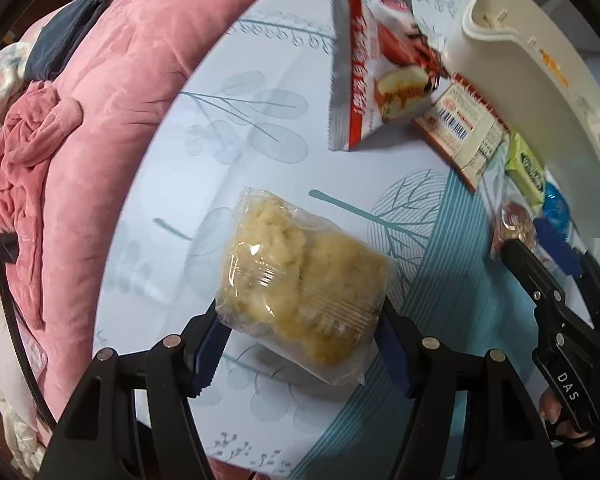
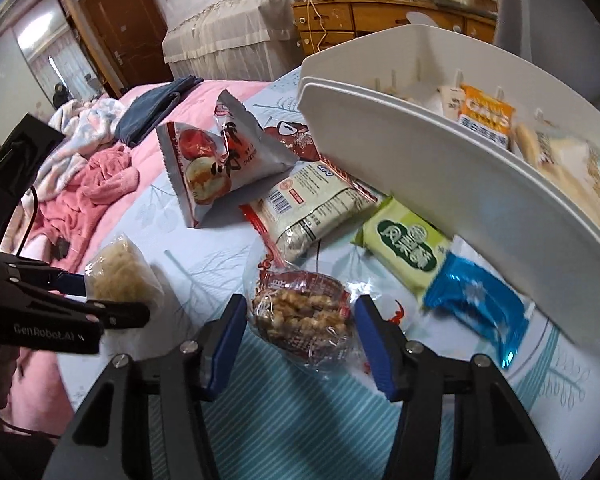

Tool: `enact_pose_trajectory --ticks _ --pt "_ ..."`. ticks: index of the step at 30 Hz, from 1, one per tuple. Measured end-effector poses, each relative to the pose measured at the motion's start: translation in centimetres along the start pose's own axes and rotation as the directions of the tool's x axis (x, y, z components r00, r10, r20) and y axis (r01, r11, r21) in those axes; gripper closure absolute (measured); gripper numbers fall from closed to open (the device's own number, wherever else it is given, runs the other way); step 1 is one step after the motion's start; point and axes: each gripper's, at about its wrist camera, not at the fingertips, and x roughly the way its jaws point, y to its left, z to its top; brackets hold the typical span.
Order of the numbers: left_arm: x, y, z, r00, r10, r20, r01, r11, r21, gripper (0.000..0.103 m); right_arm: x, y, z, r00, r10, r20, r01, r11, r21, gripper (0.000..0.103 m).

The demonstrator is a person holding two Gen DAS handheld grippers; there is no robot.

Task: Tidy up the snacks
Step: 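Carry both bags over the white tray and open both tools to release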

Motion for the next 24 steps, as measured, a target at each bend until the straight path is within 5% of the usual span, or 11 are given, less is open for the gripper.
enact_pose_trajectory --ticks 9,24 --pt "-7.0 0.2 1.9 0.991 -0.076 0.109 0.075 0.997 0.021 0.037 -5.0 0.0 0.2 0.994 0.007 0.11 -0.011 0.999 0.041 0.047" --pt "-13.7 -8.5 10.4 0.931 -0.252 0.263 0.203 0.959 0.199 0.037 -12.1 -2.4 4.2 0.95 -0.11 0.291 0.054 0.98 0.193 0.047"
